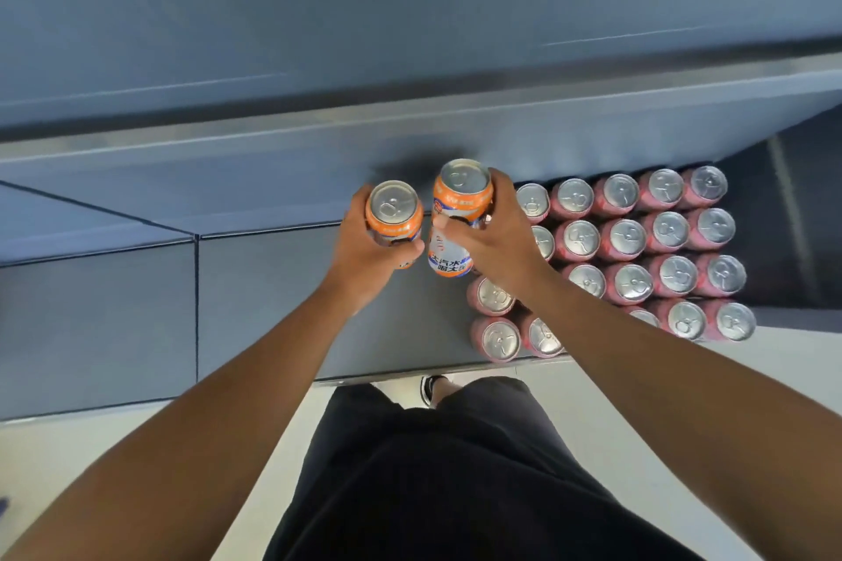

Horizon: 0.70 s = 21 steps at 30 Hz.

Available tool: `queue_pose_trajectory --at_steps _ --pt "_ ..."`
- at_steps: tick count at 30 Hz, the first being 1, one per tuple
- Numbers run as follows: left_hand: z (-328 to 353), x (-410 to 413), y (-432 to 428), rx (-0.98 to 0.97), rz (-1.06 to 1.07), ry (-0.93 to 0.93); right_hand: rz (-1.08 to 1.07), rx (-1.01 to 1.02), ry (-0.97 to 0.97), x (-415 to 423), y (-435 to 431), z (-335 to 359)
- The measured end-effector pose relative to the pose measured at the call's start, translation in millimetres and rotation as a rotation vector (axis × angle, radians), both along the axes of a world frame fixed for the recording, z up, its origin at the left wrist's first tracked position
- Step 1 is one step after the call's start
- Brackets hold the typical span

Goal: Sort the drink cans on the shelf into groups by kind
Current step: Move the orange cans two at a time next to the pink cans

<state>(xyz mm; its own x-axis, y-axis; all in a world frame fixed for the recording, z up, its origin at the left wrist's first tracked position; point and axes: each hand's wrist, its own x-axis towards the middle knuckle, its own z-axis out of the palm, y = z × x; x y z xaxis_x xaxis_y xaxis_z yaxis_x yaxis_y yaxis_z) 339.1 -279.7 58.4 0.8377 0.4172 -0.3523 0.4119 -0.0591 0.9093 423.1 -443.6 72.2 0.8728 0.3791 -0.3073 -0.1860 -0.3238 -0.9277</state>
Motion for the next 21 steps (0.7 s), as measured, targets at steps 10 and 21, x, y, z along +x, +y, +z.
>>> queue_pose_trajectory --at_steps 10,21 --pt "-45 15 -1 0.051 0.107 0.069 0.044 -0.122 -0.125 19 8 -35" --pt "-79 25 -10 0.089 0.203 0.131 0.177 -0.312 -0.251 20 12 -69"
